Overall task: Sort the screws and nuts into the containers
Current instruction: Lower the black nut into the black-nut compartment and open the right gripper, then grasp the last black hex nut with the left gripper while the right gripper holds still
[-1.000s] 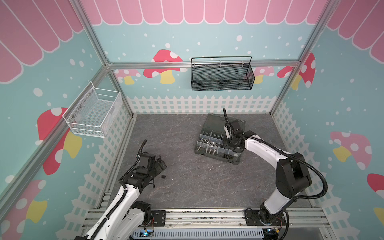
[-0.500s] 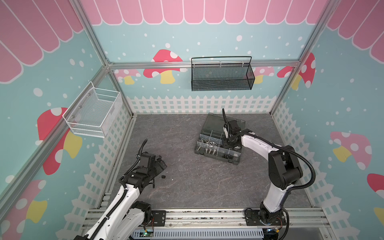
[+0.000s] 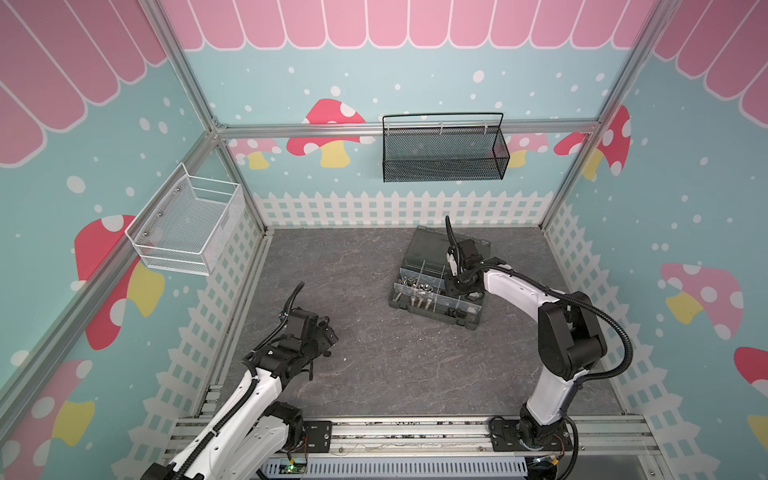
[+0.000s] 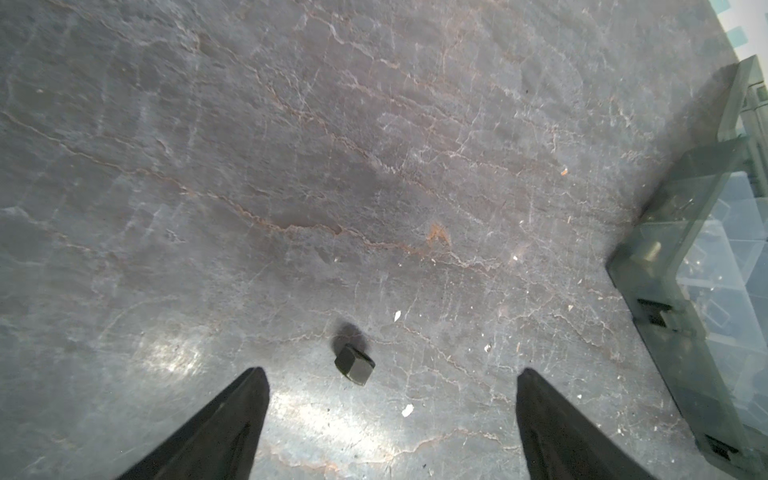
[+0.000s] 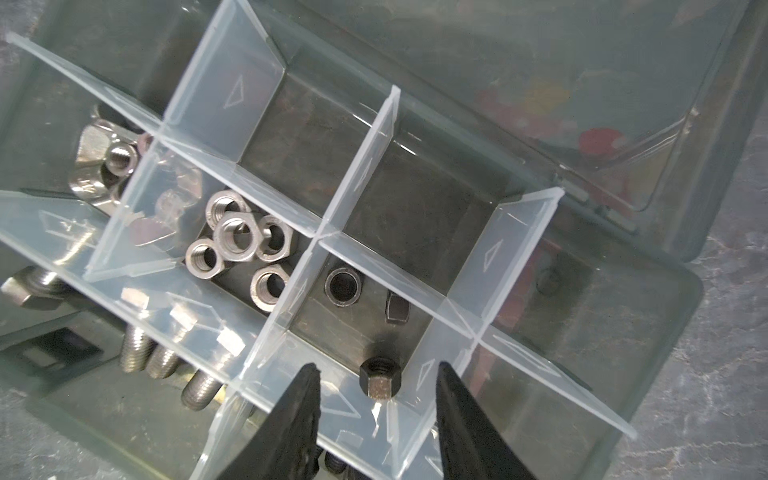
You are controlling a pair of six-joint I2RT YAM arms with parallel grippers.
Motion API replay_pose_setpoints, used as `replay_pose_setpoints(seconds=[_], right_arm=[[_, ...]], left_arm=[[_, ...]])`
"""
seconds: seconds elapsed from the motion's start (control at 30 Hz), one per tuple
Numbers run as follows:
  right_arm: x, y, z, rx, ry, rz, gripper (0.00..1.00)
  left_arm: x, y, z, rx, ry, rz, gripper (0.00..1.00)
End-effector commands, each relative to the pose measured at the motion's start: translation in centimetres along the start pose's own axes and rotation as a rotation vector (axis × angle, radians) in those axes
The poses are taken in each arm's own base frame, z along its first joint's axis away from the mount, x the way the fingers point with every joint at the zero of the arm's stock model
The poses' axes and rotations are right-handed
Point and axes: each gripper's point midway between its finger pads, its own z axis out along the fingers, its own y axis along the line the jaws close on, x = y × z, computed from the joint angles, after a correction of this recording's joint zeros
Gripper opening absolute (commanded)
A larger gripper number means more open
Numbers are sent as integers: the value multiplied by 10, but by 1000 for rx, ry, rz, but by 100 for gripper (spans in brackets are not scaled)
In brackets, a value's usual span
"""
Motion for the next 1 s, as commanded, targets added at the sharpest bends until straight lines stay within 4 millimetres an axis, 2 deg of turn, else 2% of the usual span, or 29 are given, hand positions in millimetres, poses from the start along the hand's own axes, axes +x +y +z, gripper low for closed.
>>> replay_pose_setpoints(seconds=[0.0,0.2,0.4,0.43,0.47,0.7,0.97], right_arm=[[-7,-4,-27,8,-67,7,51],[11,-11,-48,16,-113,37,60],[28,-11,-67,-16,-164,68,75],[29,-10,-70,-26,-176,73,80],[30,-10,-73,-34,-186,78,100],[34,-8,-86,-64,-233,98,98],[38,-9,-86,-59,-231,107,98]], left_arm=[[12,12,4,-54,7,-30,91],[37,17,10,-77,20,-38,87],[43,18,10,-86,-9,-62,79],[43,17,11,-86,-16,-62,78],[42,15,12,-84,-17,-64,77],[34,2,20,-95,-44,-35,70],[30,-4,33,-123,-54,-20,58]])
